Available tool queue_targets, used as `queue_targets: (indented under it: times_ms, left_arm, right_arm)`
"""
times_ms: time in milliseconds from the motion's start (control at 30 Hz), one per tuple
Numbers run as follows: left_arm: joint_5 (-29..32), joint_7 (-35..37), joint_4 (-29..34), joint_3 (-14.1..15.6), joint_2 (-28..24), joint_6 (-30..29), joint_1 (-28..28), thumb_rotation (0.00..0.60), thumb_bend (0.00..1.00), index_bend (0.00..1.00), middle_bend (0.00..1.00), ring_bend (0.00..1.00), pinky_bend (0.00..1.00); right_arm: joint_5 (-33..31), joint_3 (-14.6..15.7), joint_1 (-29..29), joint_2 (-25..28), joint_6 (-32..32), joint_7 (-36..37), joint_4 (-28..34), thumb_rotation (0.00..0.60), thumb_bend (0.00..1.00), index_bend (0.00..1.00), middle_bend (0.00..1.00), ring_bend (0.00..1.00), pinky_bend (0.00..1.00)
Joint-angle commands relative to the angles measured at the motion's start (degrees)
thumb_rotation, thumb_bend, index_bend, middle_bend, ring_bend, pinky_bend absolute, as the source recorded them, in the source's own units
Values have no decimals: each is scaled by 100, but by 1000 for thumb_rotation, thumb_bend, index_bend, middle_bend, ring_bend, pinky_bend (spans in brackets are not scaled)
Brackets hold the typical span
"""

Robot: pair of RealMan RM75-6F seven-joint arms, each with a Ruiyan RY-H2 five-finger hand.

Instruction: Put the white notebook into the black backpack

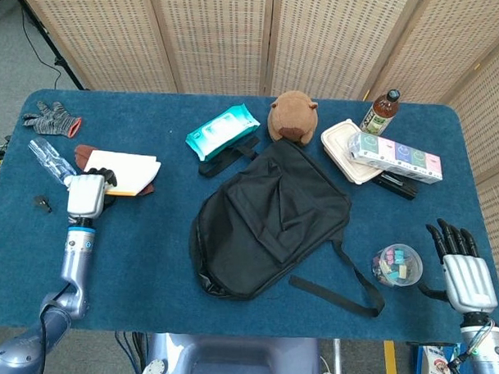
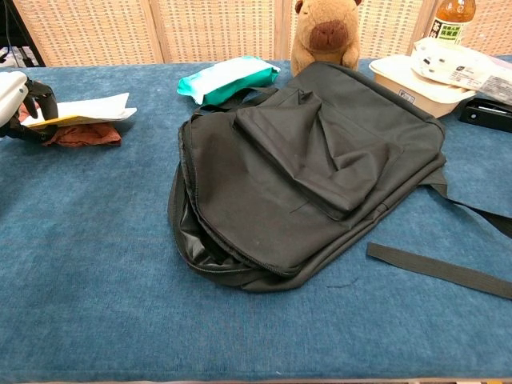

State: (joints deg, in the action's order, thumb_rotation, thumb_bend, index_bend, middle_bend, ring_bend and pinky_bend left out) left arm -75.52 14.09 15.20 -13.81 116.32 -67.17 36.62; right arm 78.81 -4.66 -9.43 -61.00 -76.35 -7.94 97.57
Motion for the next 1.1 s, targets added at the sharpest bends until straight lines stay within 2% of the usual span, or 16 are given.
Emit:
queue_targets:
  times_ms: [33, 300, 633, 867, 967, 1100]
  left_arm:
    - [3, 161, 76, -22, -55, -119, -18, 600, 573, 793, 595, 489, 601]
    - [-67, 397, 345, -10, -281, -536, -104, 600, 577, 809, 609, 503, 602]
    - [-4, 303, 894, -97, -669, -791, -257, 600, 579, 813, 611, 506, 602]
    - [-92, 90, 1461, -125, -1018, -1109, -263, 600, 579, 815, 613, 506, 602]
    - [-250, -207, 1809, -86, -1248, -1344, -197, 600, 578, 816, 614, 506, 602]
    - [-392, -533, 2254, -47, -1476, -1506, -147, 600, 578, 816, 614, 506, 602]
  right_arm:
    - [-5, 17, -3, 2, 30, 1, 7, 600, 0, 0, 0, 0, 0]
    - [-4, 73, -112, 46, 309, 82, 97, 600, 0, 0, 0, 0, 0]
    - [-93, -50, -793, 261, 1485, 692, 470, 600, 0, 0, 0, 0, 0]
    - [-458, -287, -1422, 301, 2556, 1463, 754, 600, 0, 1, 14, 0, 0]
    - [-823, -466, -1745, 51, 2941, 1671, 716, 600, 0, 17, 27, 0, 0]
    - [-1314, -523, -2022, -165, 3337, 1713, 660, 600, 0, 43, 38, 0, 0]
